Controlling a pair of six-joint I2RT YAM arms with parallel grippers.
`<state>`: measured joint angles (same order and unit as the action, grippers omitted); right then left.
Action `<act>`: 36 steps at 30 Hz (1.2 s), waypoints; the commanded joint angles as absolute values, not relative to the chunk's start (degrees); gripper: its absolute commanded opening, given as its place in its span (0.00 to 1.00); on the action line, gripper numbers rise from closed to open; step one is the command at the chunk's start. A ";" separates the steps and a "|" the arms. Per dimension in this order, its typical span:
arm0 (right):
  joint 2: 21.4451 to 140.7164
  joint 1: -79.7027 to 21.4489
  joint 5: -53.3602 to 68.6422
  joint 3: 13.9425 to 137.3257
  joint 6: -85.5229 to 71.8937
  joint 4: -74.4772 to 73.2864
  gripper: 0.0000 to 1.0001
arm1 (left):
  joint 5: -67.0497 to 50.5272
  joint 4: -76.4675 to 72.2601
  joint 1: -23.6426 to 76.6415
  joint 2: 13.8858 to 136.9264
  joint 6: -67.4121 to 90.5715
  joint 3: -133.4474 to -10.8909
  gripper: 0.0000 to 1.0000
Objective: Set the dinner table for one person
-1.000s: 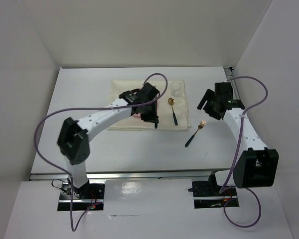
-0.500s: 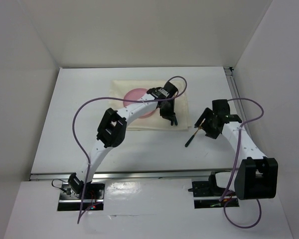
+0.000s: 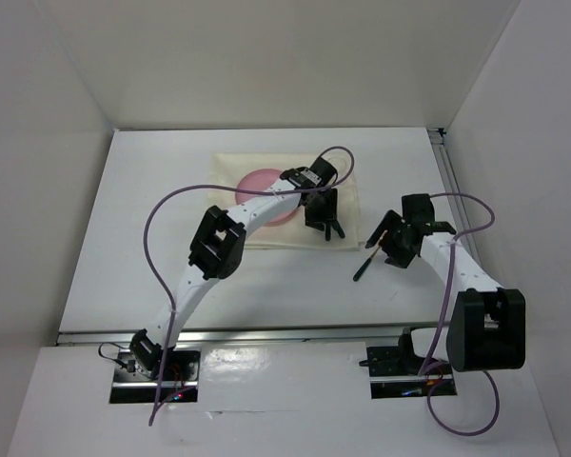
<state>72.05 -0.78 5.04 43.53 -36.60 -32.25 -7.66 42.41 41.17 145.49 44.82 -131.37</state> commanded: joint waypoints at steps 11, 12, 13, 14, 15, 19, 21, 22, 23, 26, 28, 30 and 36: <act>83.92 -9.75 -0.17 41.40 -41.74 -24.70 0.67 | -6.50 45.18 42.45 129.66 39.03 -128.86 0.81; 84.63 -10.28 -1.74 41.40 -42.36 -24.70 0.65 | -6.50 45.70 42.45 126.25 39.02 -128.06 0.81; 85.16 -11.07 -2.54 41.40 -43.67 -24.70 0.60 | -5.89 45.70 42.45 124.47 38.50 -127.53 0.81; 85.17 -11.07 -3.24 41.40 -44.20 -25.22 0.58 | -5.89 45.70 42.97 122.71 37.97 -126.83 0.80; 85.78 -11.68 -3.77 40.87 -44.21 -25.22 0.58 | -4.93 45.70 42.98 120.96 37.97 -125.17 0.80; 85.78 -12.39 -4.31 40.87 -45.52 -25.22 0.53 | -3.78 45.96 42.98 115.32 36.92 -123.57 0.78; 84.64 -12.39 -4.92 40.87 -45.53 -25.22 0.20 | -3.78 47.37 42.98 114.79 36.91 -124.18 0.77; 84.12 -12.91 -6.49 40.87 -46.31 -26.79 0.09 | -3.78 47.98 42.98 114.26 36.91 -124.19 0.77; 83.50 -12.92 -7.20 41.48 -46.32 -27.50 0.02 | -3.08 48.51 42.98 112.60 36.91 -124.19 0.76; 79.12 -14.23 -10.45 44.03 -46.85 -31.80 0.00 | -1.33 48.52 42.46 109.00 35.78 -122.35 0.76; 74.63 -15.64 -13.09 47.27 -46.85 -34.97 0.00 | 1.74 48.52 41.84 104.78 35.25 -120.68 0.76; 72.43 -18.35 -13.71 50.26 -45.44 -35.77 0.00 | 3.16 49.22 39.13 101.88 35.24 -119.45 0.76; 81.45 -27.75 -6.25 67.30 -37.62 -30.86 0.00 | 6.50 51.15 32.09 90.98 38.22 -115.14 0.76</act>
<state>75.99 -22.85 -9.34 58.81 -41.95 -34.48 2.44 50.70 34.85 98.59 36.69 -115.44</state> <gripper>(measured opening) 0.105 0.757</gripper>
